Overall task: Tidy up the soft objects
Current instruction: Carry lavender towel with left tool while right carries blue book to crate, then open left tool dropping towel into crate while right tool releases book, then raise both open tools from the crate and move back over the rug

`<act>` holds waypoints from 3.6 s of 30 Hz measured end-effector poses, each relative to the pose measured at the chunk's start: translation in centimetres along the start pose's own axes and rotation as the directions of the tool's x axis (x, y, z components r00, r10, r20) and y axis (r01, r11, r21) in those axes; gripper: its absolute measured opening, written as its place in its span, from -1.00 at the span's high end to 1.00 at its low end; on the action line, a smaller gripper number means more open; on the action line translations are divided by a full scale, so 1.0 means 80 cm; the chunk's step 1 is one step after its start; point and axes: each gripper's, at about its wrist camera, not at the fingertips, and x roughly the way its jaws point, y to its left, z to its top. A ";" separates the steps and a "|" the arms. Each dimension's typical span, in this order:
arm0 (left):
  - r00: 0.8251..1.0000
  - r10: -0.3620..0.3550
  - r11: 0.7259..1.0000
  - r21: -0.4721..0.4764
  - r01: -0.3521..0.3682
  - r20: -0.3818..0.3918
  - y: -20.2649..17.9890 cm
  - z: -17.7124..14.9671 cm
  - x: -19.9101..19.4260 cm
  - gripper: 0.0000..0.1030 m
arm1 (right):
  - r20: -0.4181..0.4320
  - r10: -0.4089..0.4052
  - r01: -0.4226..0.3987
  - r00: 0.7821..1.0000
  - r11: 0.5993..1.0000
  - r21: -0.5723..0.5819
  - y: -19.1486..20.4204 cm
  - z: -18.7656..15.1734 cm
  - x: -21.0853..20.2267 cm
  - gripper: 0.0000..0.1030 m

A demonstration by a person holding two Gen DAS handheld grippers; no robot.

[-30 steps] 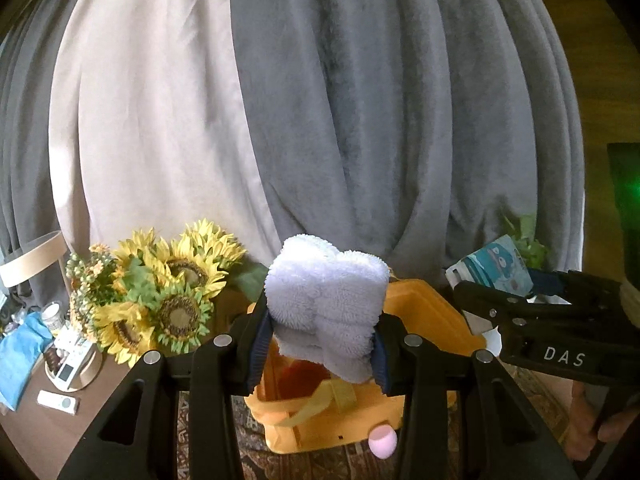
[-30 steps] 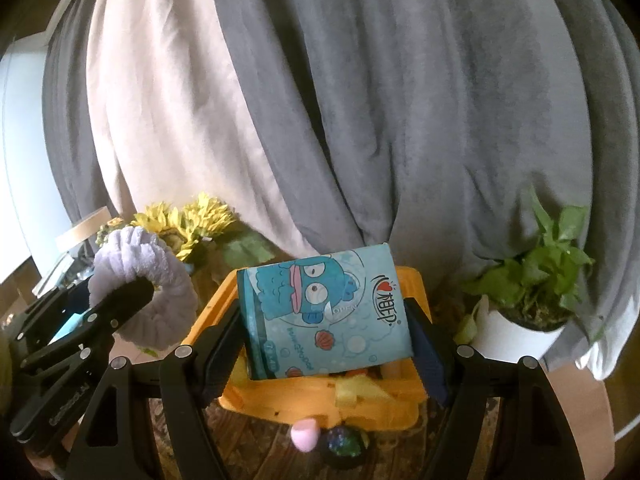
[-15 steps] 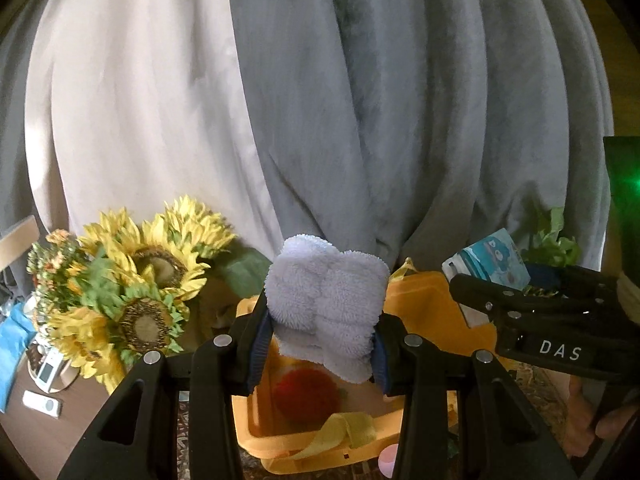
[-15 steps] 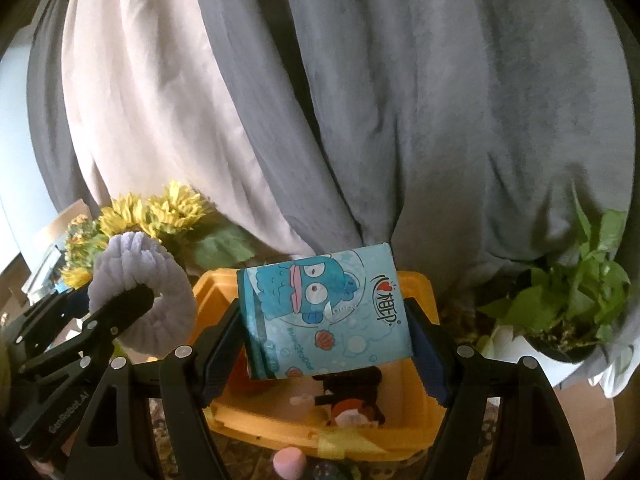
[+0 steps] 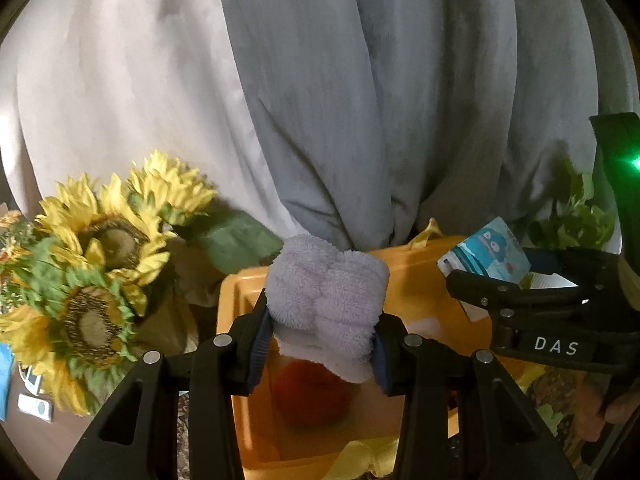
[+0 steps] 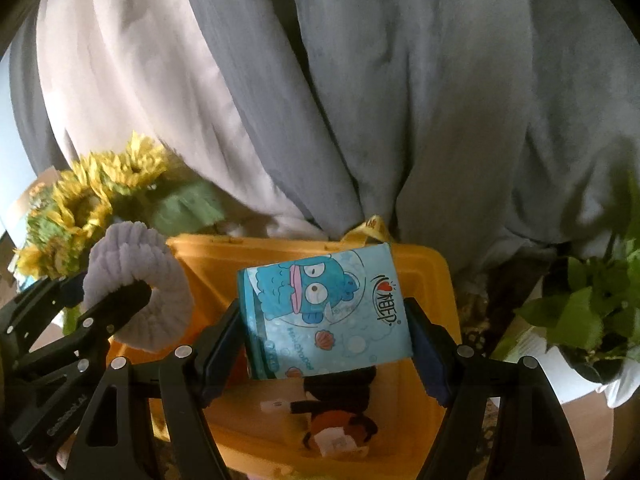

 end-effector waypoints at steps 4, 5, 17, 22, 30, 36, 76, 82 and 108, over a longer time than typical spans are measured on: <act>0.998 -0.013 1.000 0.012 0.013 -0.055 -0.002 -0.003 0.021 0.18 | -0.043 -0.005 0.005 0.999 1.000 -0.010 -0.001 -0.001 0.017 -0.48; 0.998 -0.013 1.000 0.013 0.014 -0.069 -0.002 -0.004 0.026 0.18 | -0.059 -0.007 0.006 0.998 1.000 -0.018 0.000 0.000 0.024 -0.48; 0.983 -0.060 0.998 0.020 0.065 -0.173 -0.006 -0.008 0.066 0.02 | -0.173 0.015 -0.020 0.985 0.999 -0.029 -0.003 0.005 0.074 -0.50; 0.980 -0.069 0.997 0.006 0.071 -0.185 -0.007 -0.009 0.067 -0.32 | -0.179 0.029 -0.029 0.983 1.000 0.007 -0.009 0.008 0.074 -0.54; 0.984 -0.055 0.998 0.021 0.059 -0.172 -0.016 -0.009 0.057 -0.43 | -0.123 -0.005 0.007 0.992 1.000 0.017 -0.013 0.007 0.051 -0.55; 0.990 -0.032 0.999 0.014 0.034 -0.139 -0.021 -0.006 0.027 -0.49 | -0.075 -0.014 0.017 0.997 0.999 0.044 -0.017 0.003 0.022 -0.55; 0.995 0.040 0.998 -0.049 -0.036 0.094 -0.048 -0.084 -0.243 -0.95 | 0.197 -0.224 0.182 0.955 0.961 0.207 0.016 -0.148 -0.248 -0.63; 0.996 0.018 0.999 -0.029 -0.015 0.087 -0.049 -0.110 -0.260 -0.96 | 0.219 -0.285 0.240 0.933 0.947 0.212 0.032 -0.183 -0.271 -0.63; 0.987 0.149 0.979 -0.135 -0.155 -0.055 -0.128 -0.212 -0.217 -0.94 | 0.085 -0.175 0.162 0.981 0.977 0.140 -0.053 -0.268 -0.198 -0.63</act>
